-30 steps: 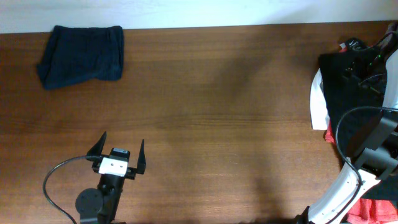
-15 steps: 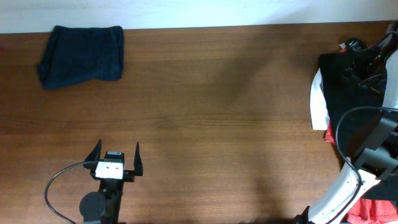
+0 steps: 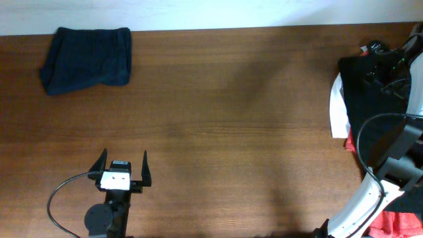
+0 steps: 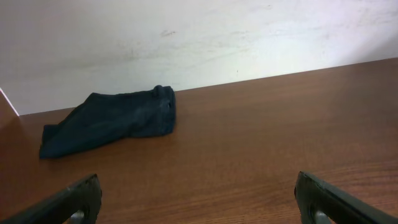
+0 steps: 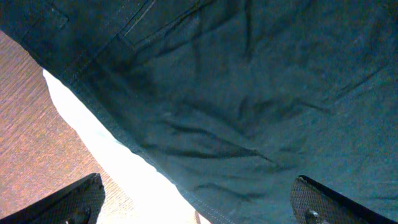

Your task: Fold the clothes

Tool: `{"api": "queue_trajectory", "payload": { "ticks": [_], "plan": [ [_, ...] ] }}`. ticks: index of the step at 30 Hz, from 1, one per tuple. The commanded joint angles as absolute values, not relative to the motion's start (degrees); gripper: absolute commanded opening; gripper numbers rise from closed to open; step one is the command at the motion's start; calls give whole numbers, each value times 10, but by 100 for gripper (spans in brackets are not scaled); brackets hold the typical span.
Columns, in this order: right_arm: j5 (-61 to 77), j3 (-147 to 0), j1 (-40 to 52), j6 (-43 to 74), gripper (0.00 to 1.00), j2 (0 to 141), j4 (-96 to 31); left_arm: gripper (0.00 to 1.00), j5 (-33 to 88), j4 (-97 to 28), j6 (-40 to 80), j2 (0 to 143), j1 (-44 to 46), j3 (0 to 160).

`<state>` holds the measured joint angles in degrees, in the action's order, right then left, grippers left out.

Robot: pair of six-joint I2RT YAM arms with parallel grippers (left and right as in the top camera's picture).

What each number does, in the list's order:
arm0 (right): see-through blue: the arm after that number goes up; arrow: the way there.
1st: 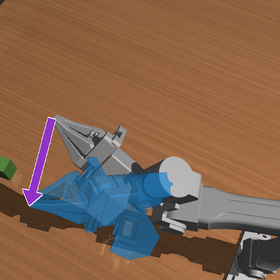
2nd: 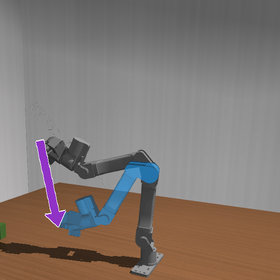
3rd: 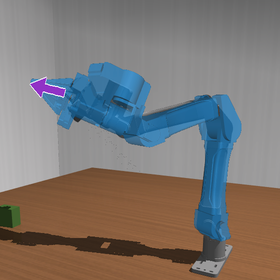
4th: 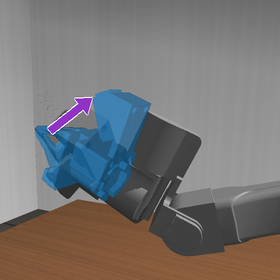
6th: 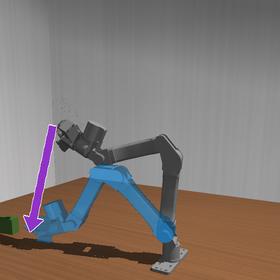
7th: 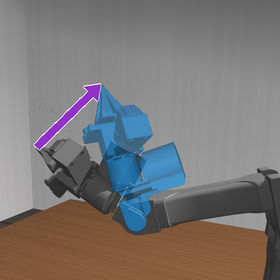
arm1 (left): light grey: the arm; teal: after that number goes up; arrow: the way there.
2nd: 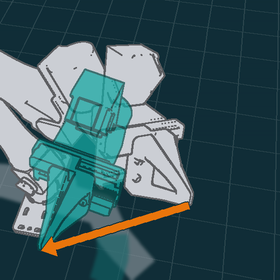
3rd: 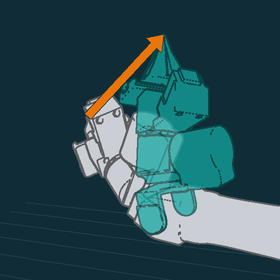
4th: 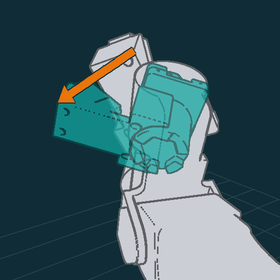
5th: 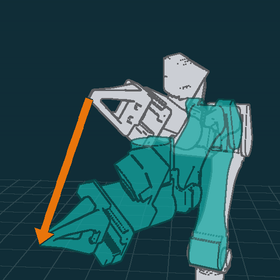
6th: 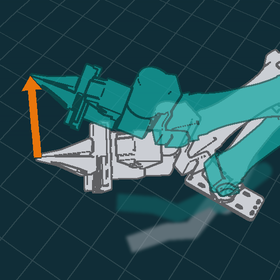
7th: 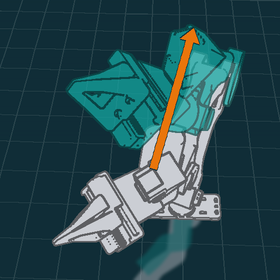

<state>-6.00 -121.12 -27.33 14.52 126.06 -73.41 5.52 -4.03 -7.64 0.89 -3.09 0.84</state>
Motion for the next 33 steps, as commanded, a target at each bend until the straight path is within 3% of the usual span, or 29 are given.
{"api": "queue_trajectory", "payload": {
  "ticks": [1,5,22,25,33],
  "plan": [
    [-63,-1218,-274,143,99,1250,-735,99,49,-42,-69,3,-34,5],
    [-63,-1218,-246,143,99,1237,-735,99,49,-42,-69,3,-34,5],
    [-82,-1170,-62,109,99,907,-721,99,49,-42,-69,3,-34,5],
    [-82,-1050,-37,96,99,823,-632,99,49,-42,-69,3,-34,5],
    [6,-530,-37,96,99,481,-256,99,49,-42,-69,3,-34,5]
  ]
}}
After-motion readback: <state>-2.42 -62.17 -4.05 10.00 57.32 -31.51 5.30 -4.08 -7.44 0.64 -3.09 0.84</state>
